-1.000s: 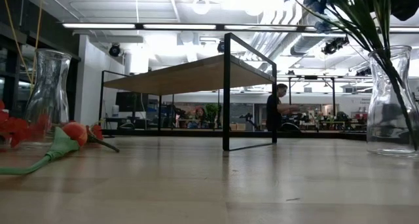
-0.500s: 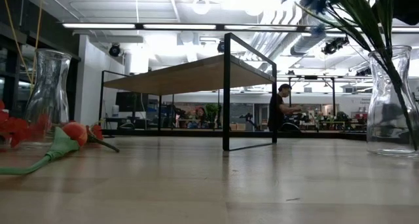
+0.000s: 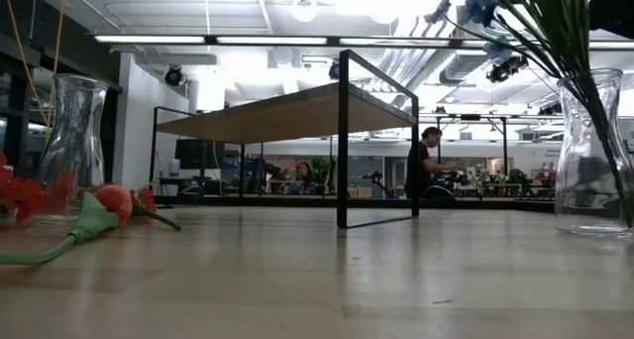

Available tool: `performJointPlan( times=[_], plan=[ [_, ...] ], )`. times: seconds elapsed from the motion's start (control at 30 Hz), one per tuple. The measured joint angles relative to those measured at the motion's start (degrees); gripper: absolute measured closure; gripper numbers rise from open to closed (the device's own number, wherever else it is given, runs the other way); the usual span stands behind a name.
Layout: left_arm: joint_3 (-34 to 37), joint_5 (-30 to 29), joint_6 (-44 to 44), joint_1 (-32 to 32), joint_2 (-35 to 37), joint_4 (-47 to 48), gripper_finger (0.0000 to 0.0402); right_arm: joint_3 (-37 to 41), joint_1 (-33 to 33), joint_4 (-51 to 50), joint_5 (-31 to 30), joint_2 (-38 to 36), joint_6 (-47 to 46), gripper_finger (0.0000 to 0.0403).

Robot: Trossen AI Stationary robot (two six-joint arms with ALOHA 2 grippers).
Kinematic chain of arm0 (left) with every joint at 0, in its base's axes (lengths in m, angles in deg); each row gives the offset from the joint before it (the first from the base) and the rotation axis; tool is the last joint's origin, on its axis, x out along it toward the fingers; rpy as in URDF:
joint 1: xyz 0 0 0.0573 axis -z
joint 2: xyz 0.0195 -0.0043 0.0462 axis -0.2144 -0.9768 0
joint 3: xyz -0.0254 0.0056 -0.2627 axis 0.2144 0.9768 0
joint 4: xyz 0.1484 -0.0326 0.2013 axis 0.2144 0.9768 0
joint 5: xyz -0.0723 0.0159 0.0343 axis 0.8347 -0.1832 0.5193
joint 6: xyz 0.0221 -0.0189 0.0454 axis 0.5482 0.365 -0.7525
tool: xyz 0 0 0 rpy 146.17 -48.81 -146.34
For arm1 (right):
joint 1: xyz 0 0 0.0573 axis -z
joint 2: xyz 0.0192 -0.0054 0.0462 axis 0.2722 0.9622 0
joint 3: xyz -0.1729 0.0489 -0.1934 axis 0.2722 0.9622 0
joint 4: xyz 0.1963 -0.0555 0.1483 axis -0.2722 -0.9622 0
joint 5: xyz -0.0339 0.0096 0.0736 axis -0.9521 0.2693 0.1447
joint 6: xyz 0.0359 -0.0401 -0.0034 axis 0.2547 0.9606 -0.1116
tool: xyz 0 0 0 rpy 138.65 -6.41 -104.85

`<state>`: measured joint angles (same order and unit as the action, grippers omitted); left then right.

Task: Pick and place flowers into a vace then onto a shelf
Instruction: Put the purple flower into the right transparent vase

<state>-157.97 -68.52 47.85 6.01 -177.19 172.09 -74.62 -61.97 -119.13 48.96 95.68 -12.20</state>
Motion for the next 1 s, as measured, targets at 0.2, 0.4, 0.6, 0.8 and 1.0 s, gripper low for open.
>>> performJointPlan(
  times=[0.2,0.4,0.6,0.8,1.0],
  plan=[
    [0.00,0.02,-0.18,0.02,0.00,0.02,0.0135,0.00,0.00,0.33,4.31,0.00,-0.68,0.0320],
    [0.00,-0.59,-0.20,0.00,-0.01,0.02,0.0135,0.00,0.00,0.38,7.25,0.00,-1.32,0.0320],
    [0.00,-0.64,-0.20,0.00,0.00,0.02,0.0135,0.00,0.00,0.39,10.25,0.00,-1.91,0.0320],
    [0.00,-0.68,-0.20,0.02,0.00,0.02,0.0135,0.00,0.00,0.46,12.21,0.00,-2.57,0.0320],
    [0.00,-0.71,-0.22,0.02,0.00,0.02,0.0135,0.00,-0.02,1.33,13.24,0.00,-2.81,0.0320]
  ],
)
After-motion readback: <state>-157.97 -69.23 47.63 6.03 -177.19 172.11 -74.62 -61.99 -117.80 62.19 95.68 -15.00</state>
